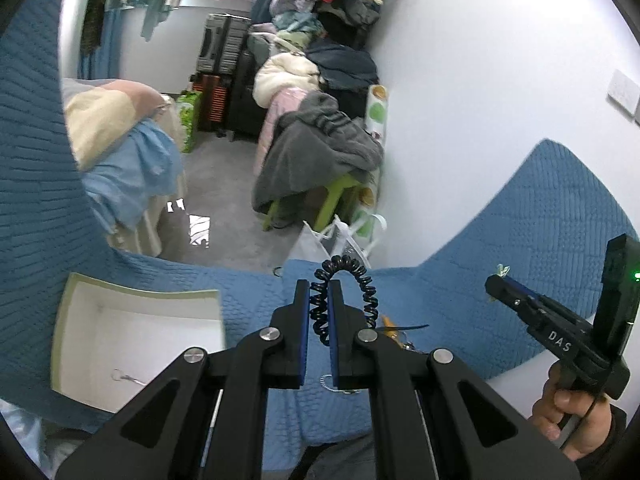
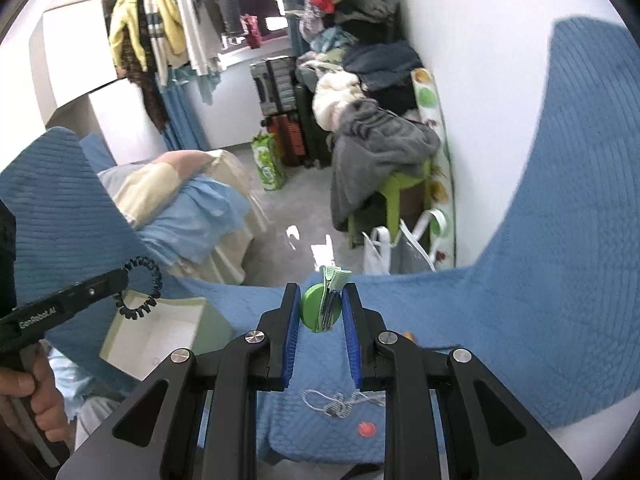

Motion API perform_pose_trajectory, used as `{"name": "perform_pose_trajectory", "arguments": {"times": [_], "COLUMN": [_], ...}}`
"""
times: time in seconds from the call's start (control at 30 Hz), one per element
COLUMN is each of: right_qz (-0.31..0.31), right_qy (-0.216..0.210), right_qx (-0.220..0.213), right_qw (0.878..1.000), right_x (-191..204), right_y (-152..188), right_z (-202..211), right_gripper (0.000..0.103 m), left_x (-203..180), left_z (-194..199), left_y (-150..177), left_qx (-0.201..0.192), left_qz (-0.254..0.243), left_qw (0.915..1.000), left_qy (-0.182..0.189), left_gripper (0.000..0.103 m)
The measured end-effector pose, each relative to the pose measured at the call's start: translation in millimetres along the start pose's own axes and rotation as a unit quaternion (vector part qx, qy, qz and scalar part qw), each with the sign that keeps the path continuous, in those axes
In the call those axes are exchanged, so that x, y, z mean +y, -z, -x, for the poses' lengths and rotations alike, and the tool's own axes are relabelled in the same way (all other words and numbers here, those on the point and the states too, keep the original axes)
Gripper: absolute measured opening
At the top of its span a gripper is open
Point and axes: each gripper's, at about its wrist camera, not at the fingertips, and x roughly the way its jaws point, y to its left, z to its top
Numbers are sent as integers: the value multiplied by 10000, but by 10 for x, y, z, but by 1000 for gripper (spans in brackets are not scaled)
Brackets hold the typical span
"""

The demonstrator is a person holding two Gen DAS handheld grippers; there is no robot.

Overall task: Organize jewelry
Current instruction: 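Carry the pendant and hair tie over the green box with both tools, then open both grippers to drop the pendant and hair tie into the box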

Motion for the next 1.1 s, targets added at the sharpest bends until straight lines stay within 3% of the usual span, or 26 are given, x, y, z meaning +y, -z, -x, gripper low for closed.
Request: {"name": "perform_pose_trajectory", "arguments": {"times": [0.3, 0.63, 1.1], "right_qz": [255, 765, 1281], "right_qy": [-470, -899, -1029], "right_qx": [-57, 342, 1478], "right_qw": [9986, 9924, 9753], "right_x": [708, 1420, 2107], "right_y": [-147, -72, 503], "right_z": [-187, -579, -1380], "right_gripper": [19, 19, 19], "left_x": [575, 1202, 1966], "left_z": [262, 430, 24], "left_y": [-85, 32, 425], "left_qx": [-77, -187, 518], "left_qz": [179, 555, 795], "left_qw": [9990, 9957, 9915], "left_qy": [-390, -720, -886], "left_gripper": [8, 8, 8]}}
